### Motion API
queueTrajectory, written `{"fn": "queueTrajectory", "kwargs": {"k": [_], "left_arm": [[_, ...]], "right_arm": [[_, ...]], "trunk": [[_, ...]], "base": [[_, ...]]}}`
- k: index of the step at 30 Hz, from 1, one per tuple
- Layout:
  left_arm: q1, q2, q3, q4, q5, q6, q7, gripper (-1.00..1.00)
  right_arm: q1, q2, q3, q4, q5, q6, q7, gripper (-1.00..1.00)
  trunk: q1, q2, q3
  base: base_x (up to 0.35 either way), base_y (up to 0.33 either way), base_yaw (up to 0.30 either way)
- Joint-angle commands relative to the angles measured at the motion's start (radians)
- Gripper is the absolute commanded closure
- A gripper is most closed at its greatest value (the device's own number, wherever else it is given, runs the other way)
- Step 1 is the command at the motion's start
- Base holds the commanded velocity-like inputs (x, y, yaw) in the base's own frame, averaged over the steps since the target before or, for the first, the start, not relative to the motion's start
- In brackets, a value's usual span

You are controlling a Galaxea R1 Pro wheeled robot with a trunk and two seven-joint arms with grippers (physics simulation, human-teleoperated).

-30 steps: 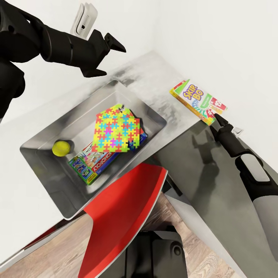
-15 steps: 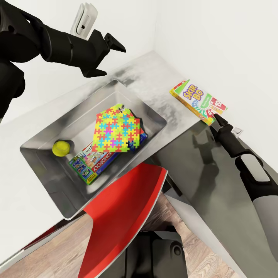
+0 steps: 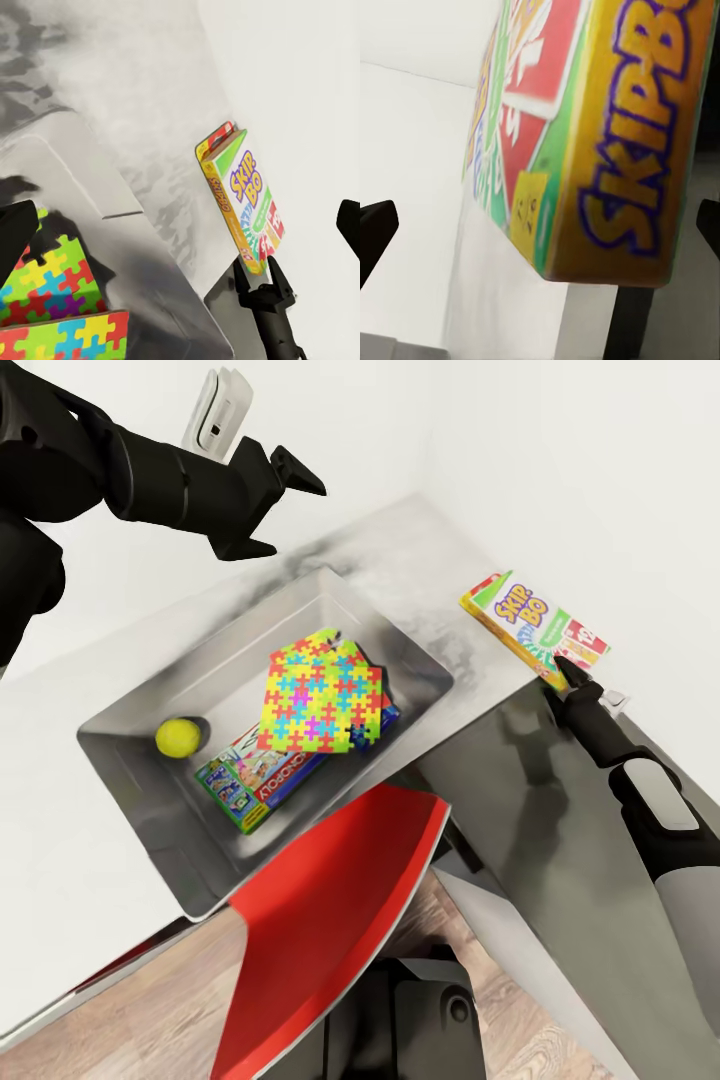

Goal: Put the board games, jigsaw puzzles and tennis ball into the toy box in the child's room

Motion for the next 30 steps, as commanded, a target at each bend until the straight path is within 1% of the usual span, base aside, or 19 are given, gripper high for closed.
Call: {"fn": "queueTrajectory", "kwargs": {"k": [1,12,30], "left_arm": [[-0.001,0.000,-0.001,0.000,0.004,0.002,0.005,-1.00],[-0.001,0.000,-0.001,0.000,0.004,0.002,0.005,-1.00],[-0.002,0.000,-0.001,-0.001,0.004,0.002,0.005,-1.00]], "right_arm": [[-0.001,-0.001,0.001,0.001,-0.010,0.005,0.001,-1.00],[-0.001,-0.001,0.001,0.001,-0.010,0.005,0.001,-1.00],[-0.001,0.000,0.000,0.001,-0.010,0.005,0.002,-1.00]], "trunk": [[0.001,-0.002,-0.001],[0.001,-0.002,0.000],[0.001,-0.002,0.000]], "base": [[0.000,0.000,0.140],[0.000,0.000,0.060],[0.000,0.000,0.010]]}}
